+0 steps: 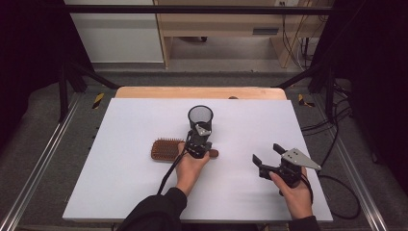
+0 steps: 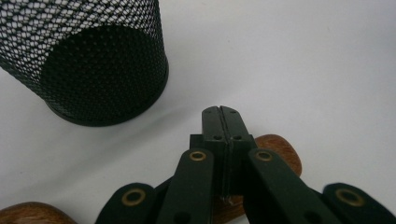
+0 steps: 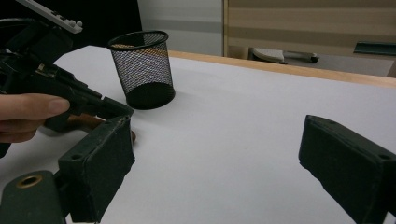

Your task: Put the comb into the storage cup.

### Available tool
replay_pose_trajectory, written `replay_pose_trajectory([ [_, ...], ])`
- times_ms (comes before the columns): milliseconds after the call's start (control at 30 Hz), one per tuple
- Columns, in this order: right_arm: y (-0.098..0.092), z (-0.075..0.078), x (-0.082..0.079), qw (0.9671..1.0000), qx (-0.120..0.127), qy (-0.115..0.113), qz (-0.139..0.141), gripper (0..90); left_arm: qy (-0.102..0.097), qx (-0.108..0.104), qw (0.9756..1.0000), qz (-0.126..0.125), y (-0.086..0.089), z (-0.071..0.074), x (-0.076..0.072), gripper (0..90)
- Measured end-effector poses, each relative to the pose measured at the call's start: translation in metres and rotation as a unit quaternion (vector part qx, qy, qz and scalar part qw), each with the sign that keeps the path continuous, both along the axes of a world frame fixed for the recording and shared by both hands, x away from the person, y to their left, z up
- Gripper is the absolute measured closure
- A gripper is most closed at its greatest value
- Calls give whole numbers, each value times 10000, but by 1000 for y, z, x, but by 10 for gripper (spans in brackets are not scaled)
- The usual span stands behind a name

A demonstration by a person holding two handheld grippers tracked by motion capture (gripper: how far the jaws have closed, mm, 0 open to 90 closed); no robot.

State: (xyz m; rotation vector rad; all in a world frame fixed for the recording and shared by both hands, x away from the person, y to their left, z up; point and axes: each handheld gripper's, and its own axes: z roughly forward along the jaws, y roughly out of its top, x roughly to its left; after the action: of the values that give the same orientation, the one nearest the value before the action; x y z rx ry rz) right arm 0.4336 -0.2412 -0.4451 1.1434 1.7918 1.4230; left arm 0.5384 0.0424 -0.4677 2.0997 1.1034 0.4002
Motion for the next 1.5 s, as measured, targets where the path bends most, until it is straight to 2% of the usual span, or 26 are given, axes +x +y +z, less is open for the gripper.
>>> replay_pose_trajectory([
  [167,0,0,0,10000,8,9,-1,101,-6,220,9996,-163,-1,0,-5,900],
  [433,1,-1,0,10000,-51,17,40,100,57,179,9993,-313,9,1,-19,900],
  [500,1,-1,0,10000,-51,23,35,100,121,121,9992,-355,13,2,-23,900],
  [567,1,-1,1,10000,-53,39,29,101,151,151,9989,-406,16,2,-26,900],
  [667,3,-1,1,10000,-68,36,24,101,155,76,9991,-393,21,3,-30,900],
  [833,3,-1,1,10000,-59,57,3,101,216,134,9988,-414,28,2,-34,900],
  [933,3,-1,1,10000,-84,49,15,101,251,-29,9987,-445,31,2,-38,900],
  [1000,3,-2,1,9999,-94,48,17,100,156,-52,9987,-487,32,3,-41,900],
  [1100,3,-1,3,10000,-65,45,-26,97,-277,-30,9982,-531,40,9,-47,900],
  [1200,7,-2,3,9999,-123,70,14,95,-593,-191,9970,-466,56,17,-56,900],
  [1267,10,-3,3,9994,-229,254,109,94,-818,-248,9956,-384,71,22,-63,900],
  [1300,12,-4,4,9989,-352,277,132,94,-909,-263,9949,-356,80,24,-67,900],
  [1400,13,-5,3,9988,-375,280,120,94,-1211,-307,9920,-165,111,30,-80,900],
  [1467,13,-4,2,9989,-370,280,102,94,-1359,-483,9895,12,136,32,-88,900],
  [1500,13,-4,2,9989,-374,273,69,94,-1466,-622,9872,110,149,33,-93,900],
])
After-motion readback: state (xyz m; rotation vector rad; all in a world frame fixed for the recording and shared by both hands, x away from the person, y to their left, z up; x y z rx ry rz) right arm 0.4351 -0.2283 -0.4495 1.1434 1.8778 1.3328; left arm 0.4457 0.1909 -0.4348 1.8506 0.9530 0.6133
